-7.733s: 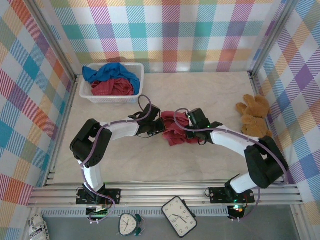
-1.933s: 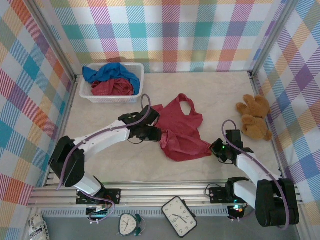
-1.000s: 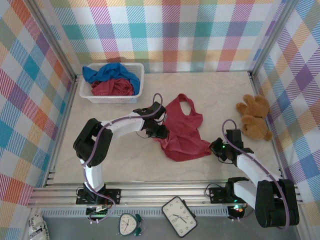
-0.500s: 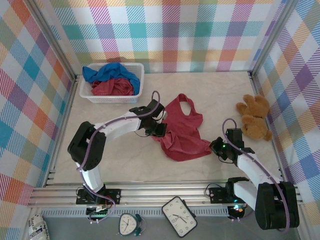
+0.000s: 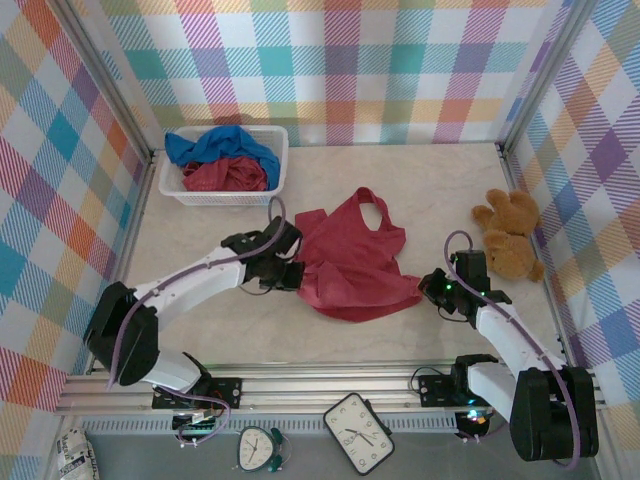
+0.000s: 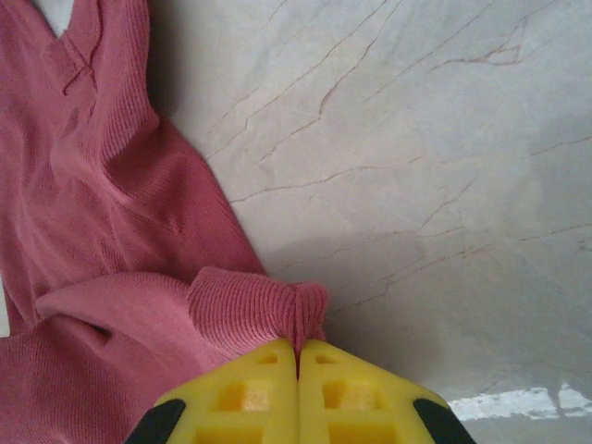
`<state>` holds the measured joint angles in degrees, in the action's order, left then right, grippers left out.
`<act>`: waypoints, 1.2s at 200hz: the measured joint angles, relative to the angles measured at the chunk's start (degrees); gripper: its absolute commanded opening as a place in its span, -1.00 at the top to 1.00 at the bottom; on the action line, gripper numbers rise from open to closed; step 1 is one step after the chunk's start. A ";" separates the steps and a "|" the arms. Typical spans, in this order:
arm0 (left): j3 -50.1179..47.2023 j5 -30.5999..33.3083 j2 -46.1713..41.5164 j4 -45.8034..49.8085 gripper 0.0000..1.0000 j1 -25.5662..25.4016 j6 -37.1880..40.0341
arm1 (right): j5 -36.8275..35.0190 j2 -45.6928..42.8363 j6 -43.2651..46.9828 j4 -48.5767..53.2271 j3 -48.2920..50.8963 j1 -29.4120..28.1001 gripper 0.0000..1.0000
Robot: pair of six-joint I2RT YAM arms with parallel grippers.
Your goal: Fold and stack the tank tops
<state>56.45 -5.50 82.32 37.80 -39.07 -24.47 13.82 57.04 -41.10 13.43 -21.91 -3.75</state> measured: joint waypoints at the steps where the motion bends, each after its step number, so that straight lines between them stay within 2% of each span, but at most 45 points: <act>1: -0.44 0.09 -0.17 0.00 1.00 0.00 -0.24 | 0.07 0.00 0.00 0.00 0.00 0.00 1.00; 34: -8.70 2.21 -1.55 -0.44 0.95 0.00 -3.72 | 0.90 0.02 0.04 0.52 0.00 0.00 1.00; 53: -9.46 2.95 -1.42 -0.76 0.68 0.00 -4.50 | 1.44 0.13 0.07 0.68 0.00 0.00 1.00; 65: -9.40 3.28 -1.27 -1.64 0.43 0.00 -4.79 | 1.55 0.22 0.11 0.79 0.00 0.00 1.00; 75: -9.29 3.26 -1.01 -2.21 0.31 0.00 -4.31 | 1.66 0.22 0.24 0.79 0.00 0.00 1.00; 119: -9.27 3.17 -0.37 -3.67 0.17 -0.17 -2.75 | 1.66 0.26 0.90 0.76 0.00 0.00 1.00; 191: -8.61 -1.11 7.26 -7.61 0.18 -1.11 -1.57 | 1.84 1.05 1.33 0.76 0.00 0.00 1.00; 213: -8.48 -0.63 7.74 -7.48 0.43 -1.33 -1.16 | 1.86 1.05 1.33 0.76 0.00 0.00 1.00; 240: -7.91 1.20 8.44 -5.88 0.85 -1.18 -0.87 | 1.86 1.05 1.33 0.76 0.00 0.00 1.00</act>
<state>48.53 -4.29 90.76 31.92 -40.25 -25.34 15.68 58.08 -39.77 14.20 -21.91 -3.75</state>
